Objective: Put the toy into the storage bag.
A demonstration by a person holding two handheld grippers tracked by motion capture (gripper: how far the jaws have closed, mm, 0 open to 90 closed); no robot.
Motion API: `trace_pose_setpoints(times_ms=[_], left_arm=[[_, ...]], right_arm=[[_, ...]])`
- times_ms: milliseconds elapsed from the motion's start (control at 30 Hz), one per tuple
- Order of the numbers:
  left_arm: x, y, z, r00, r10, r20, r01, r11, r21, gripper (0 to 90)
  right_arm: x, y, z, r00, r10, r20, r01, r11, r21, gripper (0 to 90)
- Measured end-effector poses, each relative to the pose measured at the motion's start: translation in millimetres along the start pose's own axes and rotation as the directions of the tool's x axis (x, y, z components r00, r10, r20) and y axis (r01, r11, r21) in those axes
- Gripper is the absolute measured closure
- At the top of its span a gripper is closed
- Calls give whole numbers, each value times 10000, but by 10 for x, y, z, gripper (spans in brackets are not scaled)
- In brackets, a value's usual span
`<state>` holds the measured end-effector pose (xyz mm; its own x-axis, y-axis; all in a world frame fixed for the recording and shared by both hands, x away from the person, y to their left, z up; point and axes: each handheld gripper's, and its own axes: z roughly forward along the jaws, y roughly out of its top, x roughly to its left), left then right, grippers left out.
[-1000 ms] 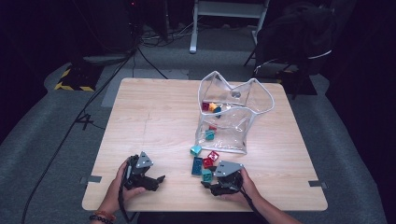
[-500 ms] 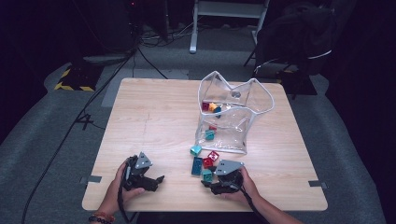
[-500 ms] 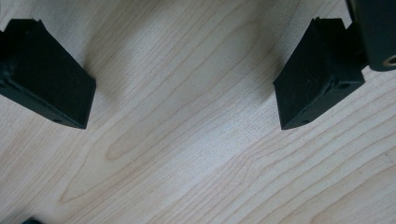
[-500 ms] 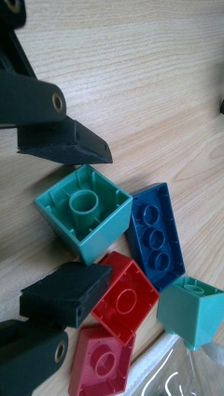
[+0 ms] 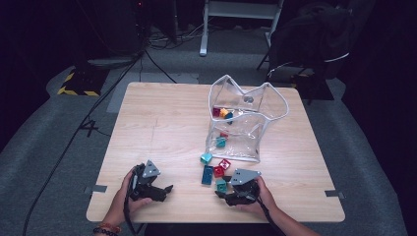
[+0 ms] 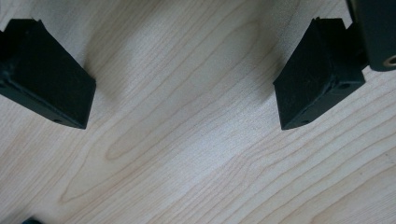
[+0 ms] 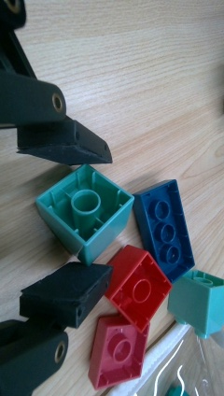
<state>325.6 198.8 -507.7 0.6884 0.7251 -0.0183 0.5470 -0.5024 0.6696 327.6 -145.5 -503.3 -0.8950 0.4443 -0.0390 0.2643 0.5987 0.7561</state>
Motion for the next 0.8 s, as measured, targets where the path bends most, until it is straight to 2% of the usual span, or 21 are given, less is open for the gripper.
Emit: trace_pose_setpoints(times_ms=[200, 467, 800], left_arm=[[0, 0, 0, 10000, 4, 1, -4, 10000, 3, 56], [1, 0, 0, 10000, 10, 2, -10, 10000, 3, 56], [1, 0, 1, 10000, 12, -2, -12, 10000, -9, 56]], right_arm=[[-20, 1, -99, 9998, -23, 184, 27, 9998, -209, 404], [-67, -31, -108, 9997, 40, 252, -37, 9999, -105, 405], [-104, -35, -184, 9992, 60, 387, -50, 9997, -258, 405]])
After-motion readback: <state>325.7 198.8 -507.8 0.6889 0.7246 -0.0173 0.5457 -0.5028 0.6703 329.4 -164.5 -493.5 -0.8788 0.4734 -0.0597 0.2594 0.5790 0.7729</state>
